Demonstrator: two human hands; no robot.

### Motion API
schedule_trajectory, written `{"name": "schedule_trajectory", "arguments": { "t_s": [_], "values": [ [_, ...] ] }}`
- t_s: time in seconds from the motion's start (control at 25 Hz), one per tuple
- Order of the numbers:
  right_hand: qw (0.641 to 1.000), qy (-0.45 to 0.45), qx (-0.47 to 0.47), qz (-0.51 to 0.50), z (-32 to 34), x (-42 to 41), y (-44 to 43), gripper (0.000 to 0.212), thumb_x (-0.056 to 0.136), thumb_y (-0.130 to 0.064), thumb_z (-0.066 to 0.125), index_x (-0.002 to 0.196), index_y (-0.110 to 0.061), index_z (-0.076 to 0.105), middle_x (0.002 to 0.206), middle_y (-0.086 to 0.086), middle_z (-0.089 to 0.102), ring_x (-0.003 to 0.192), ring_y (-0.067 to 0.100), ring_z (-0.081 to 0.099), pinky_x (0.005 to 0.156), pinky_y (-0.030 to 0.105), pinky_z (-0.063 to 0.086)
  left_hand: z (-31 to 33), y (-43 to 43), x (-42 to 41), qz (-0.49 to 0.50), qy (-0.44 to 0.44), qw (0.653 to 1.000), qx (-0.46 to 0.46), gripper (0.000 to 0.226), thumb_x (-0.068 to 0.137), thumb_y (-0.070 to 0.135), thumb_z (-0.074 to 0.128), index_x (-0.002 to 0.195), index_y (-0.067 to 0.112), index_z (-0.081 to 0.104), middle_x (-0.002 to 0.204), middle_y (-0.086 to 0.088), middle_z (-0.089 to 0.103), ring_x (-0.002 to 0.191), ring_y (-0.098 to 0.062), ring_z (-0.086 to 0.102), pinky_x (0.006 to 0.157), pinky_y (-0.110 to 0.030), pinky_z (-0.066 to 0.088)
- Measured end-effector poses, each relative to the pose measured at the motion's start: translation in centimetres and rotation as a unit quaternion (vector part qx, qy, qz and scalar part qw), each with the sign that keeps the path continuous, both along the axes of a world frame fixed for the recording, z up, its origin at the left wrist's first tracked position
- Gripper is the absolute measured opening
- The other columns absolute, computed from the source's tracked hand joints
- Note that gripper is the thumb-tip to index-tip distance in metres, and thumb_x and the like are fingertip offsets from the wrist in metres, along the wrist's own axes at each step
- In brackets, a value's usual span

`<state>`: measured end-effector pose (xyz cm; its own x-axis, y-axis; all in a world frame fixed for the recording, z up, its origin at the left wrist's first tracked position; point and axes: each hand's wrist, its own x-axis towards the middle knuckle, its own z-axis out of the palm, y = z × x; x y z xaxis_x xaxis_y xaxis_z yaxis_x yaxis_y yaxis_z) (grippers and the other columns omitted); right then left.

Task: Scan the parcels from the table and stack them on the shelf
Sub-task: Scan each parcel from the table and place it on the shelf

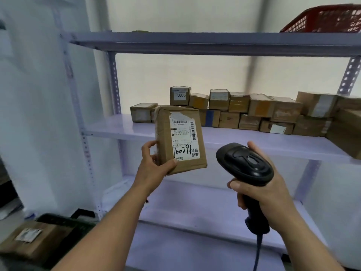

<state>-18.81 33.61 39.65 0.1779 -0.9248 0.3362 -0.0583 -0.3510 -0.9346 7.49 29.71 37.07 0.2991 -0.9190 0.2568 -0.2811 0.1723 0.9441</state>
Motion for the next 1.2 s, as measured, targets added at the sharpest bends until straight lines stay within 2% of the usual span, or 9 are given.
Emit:
{"name": "schedule_trajectory", "arguments": {
  "t_s": [0.16,0.36,0.48,0.6,0.76,1.0,1.2],
  "values": [
    [1.000,0.017,-0.006,0.022,0.4,1.5,-2.3,0.101,0.071,0.014,0.074,0.145,-0.043,0.034,0.086,0.009,0.073,0.047,0.033,0.056,0.046,0.039,0.051,0.6,-0.6,2.5,0.052,0.001,0.999,-0.003,0.073,0.082,0.028,0.074,0.136,0.033,0.025,0.104,0.001,0.056,0.091,-0.013,0.061,0.075,-0.028,0.048],
    [0.999,0.020,-0.019,0.019,1.3,4.8,-6.4,0.102,0.070,0.012,0.075,0.144,-0.045,0.035,0.090,0.005,0.073,0.048,0.032,0.057,0.046,0.036,0.052,2.4,-4.9,7.0,0.086,0.015,0.996,-0.014,0.069,0.085,0.031,0.070,0.137,0.034,0.025,0.107,-0.004,0.058,0.092,-0.016,0.061,0.067,-0.021,0.043],
    [0.999,0.030,-0.028,0.003,2.1,7.4,-9.1,0.102,0.070,0.010,0.077,0.143,-0.047,0.034,0.088,0.006,0.073,0.049,0.031,0.058,0.048,0.035,0.053,4.2,-9.0,10.5,0.096,0.021,0.995,-0.023,0.065,0.086,0.034,0.068,0.136,0.036,0.026,0.109,-0.006,0.061,0.095,-0.022,0.061,0.076,-0.029,0.042],
    [0.999,0.023,-0.034,-0.033,3.0,10.8,-12.3,0.100,0.070,0.008,0.078,0.140,-0.049,0.034,0.089,0.009,0.071,0.050,0.030,0.059,0.049,0.034,0.053,6.5,-14.2,14.3,0.086,0.028,0.995,-0.035,0.061,0.085,0.037,0.067,0.132,0.040,0.029,0.105,-0.006,0.063,0.094,-0.022,0.063,0.084,-0.037,0.048],
    [0.996,0.015,-0.045,-0.075,4.0,15.0,-16.3,0.100,0.070,0.008,0.079,0.138,-0.051,0.036,0.084,0.009,0.071,0.048,0.030,0.059,0.048,0.035,0.052,9.6,-21.4,18.6,0.053,0.026,0.997,-0.046,0.063,0.079,0.043,0.068,0.131,0.039,0.033,0.096,0.007,0.058,0.095,-0.023,0.063,0.092,-0.046,0.052],
    [0.988,0.031,-0.055,-0.143,4.0,19.4,-20.8,0.098,0.070,0.005,0.080,0.133,-0.056,0.036,0.102,0.015,0.066,0.050,0.028,0.061,0.049,0.033,0.054,11.7,-30.7,21.6,0.025,-0.029,0.998,-0.042,0.060,0.083,0.050,0.060,0.134,0.037,0.033,0.117,-0.002,0.058,0.102,-0.026,0.061,0.092,-0.042,0.051],
    [0.980,0.033,-0.052,-0.190,3.6,21.1,-22.9,0.100,0.069,0.001,0.084,0.138,-0.052,0.036,0.104,0.017,0.065,0.049,0.028,0.061,0.049,0.033,0.054,11.7,-36.0,22.1,-0.040,-0.067,0.997,0.019,0.074,0.071,0.067,0.053,0.134,0.030,0.043,0.120,-0.004,0.061,0.102,-0.027,0.063,0.091,-0.044,0.053]
  ]
}}
